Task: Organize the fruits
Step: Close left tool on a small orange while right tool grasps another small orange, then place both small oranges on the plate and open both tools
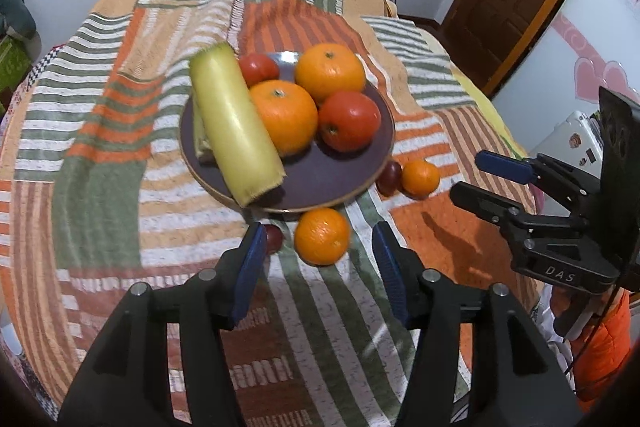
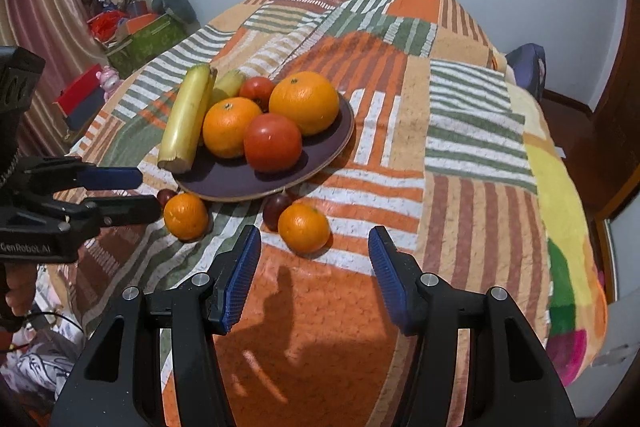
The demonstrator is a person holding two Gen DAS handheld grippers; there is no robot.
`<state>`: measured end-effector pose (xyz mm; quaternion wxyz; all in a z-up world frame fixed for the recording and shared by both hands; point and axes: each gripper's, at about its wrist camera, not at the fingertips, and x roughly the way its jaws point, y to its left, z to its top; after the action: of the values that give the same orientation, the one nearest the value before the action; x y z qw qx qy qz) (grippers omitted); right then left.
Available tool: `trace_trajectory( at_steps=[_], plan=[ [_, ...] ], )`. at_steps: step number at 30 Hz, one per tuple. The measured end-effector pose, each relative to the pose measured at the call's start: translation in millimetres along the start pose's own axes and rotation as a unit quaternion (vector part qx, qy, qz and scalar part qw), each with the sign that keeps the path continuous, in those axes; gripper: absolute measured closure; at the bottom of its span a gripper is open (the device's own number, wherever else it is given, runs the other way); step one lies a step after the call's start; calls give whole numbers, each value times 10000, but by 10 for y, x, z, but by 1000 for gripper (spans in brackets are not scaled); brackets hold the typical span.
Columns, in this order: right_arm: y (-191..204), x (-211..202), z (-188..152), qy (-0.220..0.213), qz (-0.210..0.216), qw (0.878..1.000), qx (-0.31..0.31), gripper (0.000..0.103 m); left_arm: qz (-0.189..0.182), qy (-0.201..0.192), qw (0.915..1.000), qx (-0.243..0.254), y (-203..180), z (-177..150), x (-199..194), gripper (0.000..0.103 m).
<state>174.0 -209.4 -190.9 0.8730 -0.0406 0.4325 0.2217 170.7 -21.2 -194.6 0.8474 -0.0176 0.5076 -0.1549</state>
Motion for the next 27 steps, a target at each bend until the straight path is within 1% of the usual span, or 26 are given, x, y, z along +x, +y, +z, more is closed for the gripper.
trace_trajectory(
  at_steps=[2, 4, 6, 7, 11, 14, 16, 19, 27],
  plan=[
    [6, 38, -18, 42, 71, 10000, -9, 50, -19, 47, 10000, 14, -27, -15, 50, 49],
    [16, 85, -21, 78, 157, 9998, -10, 51, -25, 87, 10000, 39, -63, -28, 88, 55],
    [31, 126, -27, 89, 192, 9998, -19, 53, 3, 141, 9999, 76, -88, -33, 142, 57],
    [36, 155, -26, 104, 204, 9997, -23, 57, 32, 154, 9998, 83, -92, -33, 165, 59],
    [49, 250, -13, 175, 288, 9994, -18, 62, 179, 182, 9997, 50, -79, -26, 242, 60],
    [56, 304, -9, 221, 322, 9992, -29, 62, 178, 170, 9997, -53, -32, -19, 274, 60],
    [63, 329, -5, 226, 256, 9994, -54, 63, 208, 145, 9997, -53, -30, -24, 279, 61],
    [52, 344, -2, 219, 174, 9996, -77, 71, 331, 111, 9994, 21, -52, -30, 282, 66],
    [11, 289, -2, 178, 258, 9995, -31, 71, 212, 66, 9997, -69, -47, -10, 203, 66]
  ],
)
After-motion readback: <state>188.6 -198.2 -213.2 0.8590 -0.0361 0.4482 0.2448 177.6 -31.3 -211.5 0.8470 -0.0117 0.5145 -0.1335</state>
